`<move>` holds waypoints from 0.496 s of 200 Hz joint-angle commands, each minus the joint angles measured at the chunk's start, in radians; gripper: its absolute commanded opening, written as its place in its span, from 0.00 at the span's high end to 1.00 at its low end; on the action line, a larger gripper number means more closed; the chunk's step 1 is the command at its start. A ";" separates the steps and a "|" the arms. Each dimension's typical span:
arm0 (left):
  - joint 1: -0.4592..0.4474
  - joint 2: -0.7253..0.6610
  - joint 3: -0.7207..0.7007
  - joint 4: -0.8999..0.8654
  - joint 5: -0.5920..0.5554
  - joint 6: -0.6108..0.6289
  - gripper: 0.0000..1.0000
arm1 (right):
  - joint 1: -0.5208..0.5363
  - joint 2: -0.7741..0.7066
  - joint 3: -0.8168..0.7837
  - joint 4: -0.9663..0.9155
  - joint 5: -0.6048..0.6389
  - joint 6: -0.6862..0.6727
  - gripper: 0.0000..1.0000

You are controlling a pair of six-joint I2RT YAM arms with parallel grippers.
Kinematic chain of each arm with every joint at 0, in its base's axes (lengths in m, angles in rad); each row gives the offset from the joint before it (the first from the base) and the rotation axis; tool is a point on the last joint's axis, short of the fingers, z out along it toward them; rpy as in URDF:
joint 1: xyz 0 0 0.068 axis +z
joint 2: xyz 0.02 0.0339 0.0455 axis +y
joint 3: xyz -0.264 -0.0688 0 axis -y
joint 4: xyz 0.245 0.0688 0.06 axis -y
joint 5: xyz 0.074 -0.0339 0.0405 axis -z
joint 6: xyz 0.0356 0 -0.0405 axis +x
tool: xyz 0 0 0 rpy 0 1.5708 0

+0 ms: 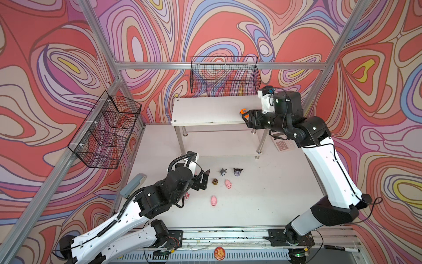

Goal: Organize plastic toys on shelves
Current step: Pick up the plastic toy from the center of the table.

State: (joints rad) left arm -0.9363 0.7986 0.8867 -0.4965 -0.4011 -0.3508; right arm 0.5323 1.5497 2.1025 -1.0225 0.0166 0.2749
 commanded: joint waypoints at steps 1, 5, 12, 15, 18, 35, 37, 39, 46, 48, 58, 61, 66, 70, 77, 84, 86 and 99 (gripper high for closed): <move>-0.004 -0.032 -0.039 -0.083 -0.040 -0.117 0.02 | 0.028 -0.068 -0.080 0.022 -0.008 0.020 0.26; -0.005 -0.036 -0.045 -0.092 -0.046 -0.132 0.02 | 0.033 -0.082 -0.099 0.024 -0.010 0.024 0.26; -0.005 -0.042 -0.057 -0.108 -0.054 -0.155 0.02 | 0.042 -0.102 -0.134 0.029 -0.017 0.027 0.25; -0.005 -0.044 -0.062 -0.114 -0.055 -0.165 0.02 | 0.045 -0.113 -0.149 0.032 -0.020 0.030 0.25; -0.005 -0.046 -0.069 -0.119 -0.058 -0.175 0.03 | 0.047 -0.122 -0.163 0.033 -0.024 0.032 0.26; -0.004 -0.052 -0.097 -0.148 -0.061 -0.229 0.03 | 0.073 -0.164 -0.232 0.029 -0.038 0.040 0.25; -0.004 -0.052 -0.100 -0.150 -0.060 -0.236 0.03 | 0.076 -0.169 -0.242 0.029 -0.037 0.041 0.25; -0.004 -0.052 -0.103 -0.152 -0.057 -0.241 0.03 | 0.078 -0.176 -0.250 0.029 -0.035 0.043 0.25; -0.004 -0.052 -0.115 -0.151 -0.048 -0.253 0.04 | 0.088 -0.195 -0.280 0.028 -0.036 0.048 0.25; -0.004 -0.052 -0.119 -0.149 -0.044 -0.257 0.04 | 0.091 -0.200 -0.287 0.028 -0.035 0.050 0.25; -0.004 -0.050 -0.136 -0.142 -0.035 -0.273 0.05 | 0.100 -0.231 -0.331 0.032 -0.036 0.058 0.25; -0.004 -0.050 -0.144 -0.138 -0.032 -0.275 0.05 | 0.103 -0.240 -0.344 0.035 -0.036 0.060 0.25; -0.004 -0.048 -0.150 -0.130 -0.028 -0.279 0.05 | 0.107 -0.255 -0.370 0.040 -0.038 0.067 0.25; -0.005 -0.045 -0.157 -0.123 -0.023 -0.279 0.05 | 0.109 -0.269 -0.389 0.043 -0.039 0.071 0.25; -0.004 -0.037 -0.164 -0.119 -0.021 -0.285 0.05 | 0.112 -0.292 -0.423 0.051 -0.043 0.081 0.25; -0.005 -0.026 -0.167 -0.115 -0.019 -0.291 0.05 | 0.115 -0.314 -0.453 0.055 -0.046 0.090 0.25; -0.005 -0.022 -0.168 -0.113 -0.020 -0.294 0.05 | 0.116 -0.320 -0.461 0.055 -0.046 0.093 0.25; -0.005 0.011 -0.170 -0.108 -0.014 -0.306 0.05 | 0.122 -0.356 -0.506 0.055 -0.049 0.103 0.25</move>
State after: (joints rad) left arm -0.9363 0.7700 0.7273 -0.5983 -0.4213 -0.5945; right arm 0.6434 1.2591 1.6581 -0.9878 -0.0208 0.3397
